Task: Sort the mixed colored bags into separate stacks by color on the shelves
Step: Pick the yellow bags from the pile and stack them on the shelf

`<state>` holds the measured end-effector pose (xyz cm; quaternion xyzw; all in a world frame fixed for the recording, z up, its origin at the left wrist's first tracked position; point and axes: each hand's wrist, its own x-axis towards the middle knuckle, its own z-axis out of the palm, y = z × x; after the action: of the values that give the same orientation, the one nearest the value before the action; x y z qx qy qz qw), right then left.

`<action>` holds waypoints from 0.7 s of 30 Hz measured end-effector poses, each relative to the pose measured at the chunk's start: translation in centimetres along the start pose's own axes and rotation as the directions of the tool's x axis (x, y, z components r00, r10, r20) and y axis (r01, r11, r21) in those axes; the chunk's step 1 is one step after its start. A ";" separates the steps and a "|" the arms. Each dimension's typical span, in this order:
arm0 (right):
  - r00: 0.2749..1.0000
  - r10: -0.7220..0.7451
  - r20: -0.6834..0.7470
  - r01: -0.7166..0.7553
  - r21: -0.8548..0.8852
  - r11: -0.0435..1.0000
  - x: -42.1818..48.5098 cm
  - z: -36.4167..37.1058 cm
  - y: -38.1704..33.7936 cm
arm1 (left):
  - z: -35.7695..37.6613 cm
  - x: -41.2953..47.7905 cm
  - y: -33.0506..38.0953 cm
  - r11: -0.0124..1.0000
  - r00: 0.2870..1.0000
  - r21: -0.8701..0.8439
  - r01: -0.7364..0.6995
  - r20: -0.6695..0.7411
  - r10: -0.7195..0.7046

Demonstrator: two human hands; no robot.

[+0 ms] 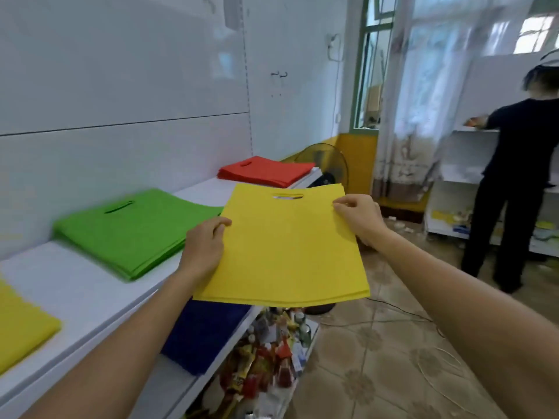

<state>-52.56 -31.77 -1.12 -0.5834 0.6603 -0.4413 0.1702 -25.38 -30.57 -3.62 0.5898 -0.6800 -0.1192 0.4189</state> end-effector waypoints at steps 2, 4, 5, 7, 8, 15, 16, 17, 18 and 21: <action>0.995 0.050 -0.091 -0.056 -0.065 0.996 1.5 -3.6 3.9 | 5.0 1.3 2.7 0.997 0.983 -0.046 -0.056 0.174 0.063; 0.986 0.091 -0.142 -0.111 -0.147 0.983 3.0 -7.0 7.8 | 10.1 2.6 5.4 0.993 0.936 -0.078 -0.086 0.335 0.107; 0.981 0.107 -0.160 -0.139 -0.203 0.969 3.9 -8.5 9.7 | 12.7 3.2 6.8 0.991 0.914 -0.095 -0.096 0.387 0.125; 0.972 0.123 -0.199 -0.182 -0.315 0.932 5.6 -11.5 13.3 | 17.7 4.4 9.4 0.987 0.873 -0.129 -0.093 0.466 0.144; 0.968 0.126 -0.217 -0.199 -0.358 0.912 6.5 -13.0 14.9 | 20.1 4.9 10.5 0.986 0.856 -0.134 -0.096 0.495 0.151; 0.948 0.177 -0.264 -0.285 -0.460 0.841 11.7 -20.5 24.0 | 32.2 7.5 16.4 0.977 0.823 -0.120 -0.176 0.526 0.213; 0.943 0.185 -0.275 -0.298 -0.457 0.838 12.3 -21.1 25.0 | 33.4 7.9 17.1 0.976 0.823 -0.123 -0.178 0.526 0.216; 0.937 0.194 -0.290 -0.313 -0.454 0.834 12.8 -21.7 25.9 | 34.6 8.4 17.6 0.975 0.819 -0.125 -0.186 0.529 0.224; 0.930 0.206 -0.304 -0.330 -0.449 0.830 13.4 -22.2 26.7 | 35.6 8.9 18.1 0.972 0.813 -0.124 -0.200 0.533 0.235; 0.914 0.244 -0.325 -0.376 -0.446 0.812 15.4 -23.2 29.2 | 38.7 11.0 19.1 0.964 0.783 -0.121 -0.236 0.564 0.263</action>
<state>-91.88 -39.07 -6.64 -0.4298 0.8545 -0.2919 -0.0020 -65.83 -48.08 -10.39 0.4218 -0.8436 -0.2500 0.2189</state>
